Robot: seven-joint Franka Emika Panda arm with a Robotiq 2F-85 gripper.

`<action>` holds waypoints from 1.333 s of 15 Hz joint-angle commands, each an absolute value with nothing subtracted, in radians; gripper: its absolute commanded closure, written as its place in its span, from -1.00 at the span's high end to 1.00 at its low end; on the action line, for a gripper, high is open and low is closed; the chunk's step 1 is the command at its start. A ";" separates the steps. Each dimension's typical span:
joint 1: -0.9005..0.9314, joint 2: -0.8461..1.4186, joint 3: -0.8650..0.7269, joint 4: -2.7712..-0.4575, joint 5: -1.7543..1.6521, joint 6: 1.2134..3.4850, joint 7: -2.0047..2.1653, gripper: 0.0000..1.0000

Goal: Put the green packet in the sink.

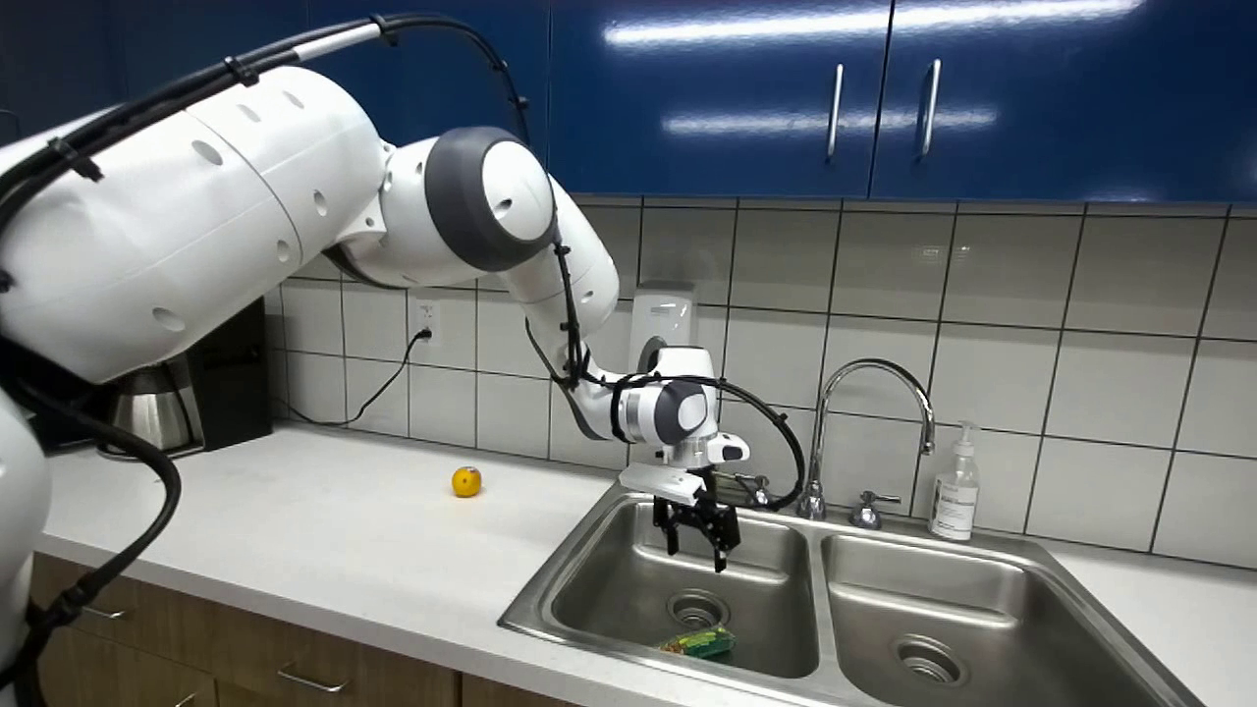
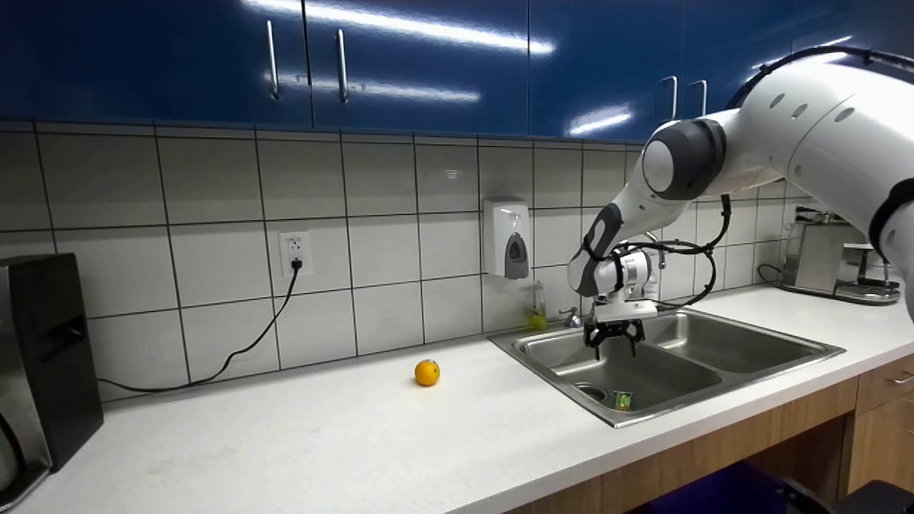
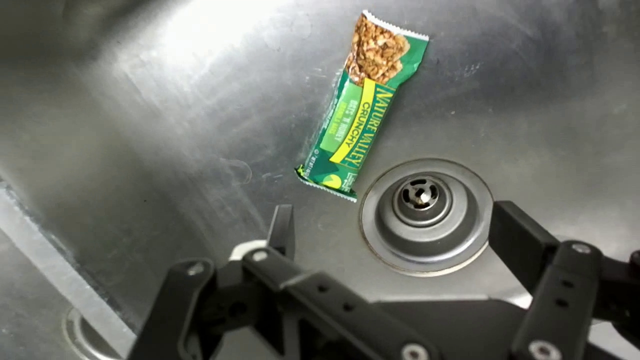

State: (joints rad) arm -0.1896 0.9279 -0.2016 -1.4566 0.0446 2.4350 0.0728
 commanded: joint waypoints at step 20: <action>-0.154 0.178 -0.122 -2.274 -0.074 2.364 -0.216 1.00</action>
State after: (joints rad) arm -0.1564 0.2920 -0.1329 -2.1748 -0.0579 2.3883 -0.1836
